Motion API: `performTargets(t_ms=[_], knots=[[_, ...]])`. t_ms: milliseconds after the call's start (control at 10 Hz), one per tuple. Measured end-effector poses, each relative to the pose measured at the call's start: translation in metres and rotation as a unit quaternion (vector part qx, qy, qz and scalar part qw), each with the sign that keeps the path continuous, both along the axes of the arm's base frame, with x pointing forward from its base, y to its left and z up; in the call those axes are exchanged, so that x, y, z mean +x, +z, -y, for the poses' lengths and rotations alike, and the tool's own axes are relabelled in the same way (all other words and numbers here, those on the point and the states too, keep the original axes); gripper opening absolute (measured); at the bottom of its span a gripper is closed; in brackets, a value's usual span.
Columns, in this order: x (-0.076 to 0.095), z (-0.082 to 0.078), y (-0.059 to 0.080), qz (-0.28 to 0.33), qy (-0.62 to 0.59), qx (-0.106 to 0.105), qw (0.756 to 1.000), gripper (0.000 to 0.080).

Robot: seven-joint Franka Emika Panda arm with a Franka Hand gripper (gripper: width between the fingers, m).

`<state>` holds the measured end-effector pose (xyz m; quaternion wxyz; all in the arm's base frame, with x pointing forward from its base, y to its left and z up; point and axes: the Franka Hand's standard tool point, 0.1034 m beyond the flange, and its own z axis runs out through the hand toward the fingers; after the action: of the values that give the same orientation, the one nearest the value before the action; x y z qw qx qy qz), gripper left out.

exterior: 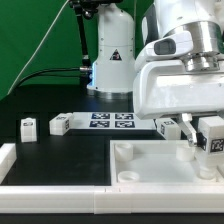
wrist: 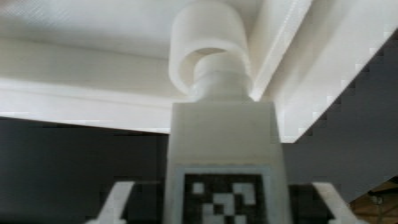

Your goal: Assemble one leg

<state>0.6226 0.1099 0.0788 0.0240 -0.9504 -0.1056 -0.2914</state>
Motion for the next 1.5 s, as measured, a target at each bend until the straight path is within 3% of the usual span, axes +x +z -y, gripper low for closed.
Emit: performTargets(t_ms=[300,900,1100,1500], knots=[[-0.004,0.0,-0.013,-0.005,0.0,-0.001,1.0,0.029],[-0.005,0.002,-0.017,-0.002,0.006,-0.006,1.0,0.0291],[-0.005,0.002,-0.017,-0.003,0.006,-0.007,1.0,0.0603],[-0.005,0.002,-0.017,-0.004,0.007,-0.007,1.0,0.0649]])
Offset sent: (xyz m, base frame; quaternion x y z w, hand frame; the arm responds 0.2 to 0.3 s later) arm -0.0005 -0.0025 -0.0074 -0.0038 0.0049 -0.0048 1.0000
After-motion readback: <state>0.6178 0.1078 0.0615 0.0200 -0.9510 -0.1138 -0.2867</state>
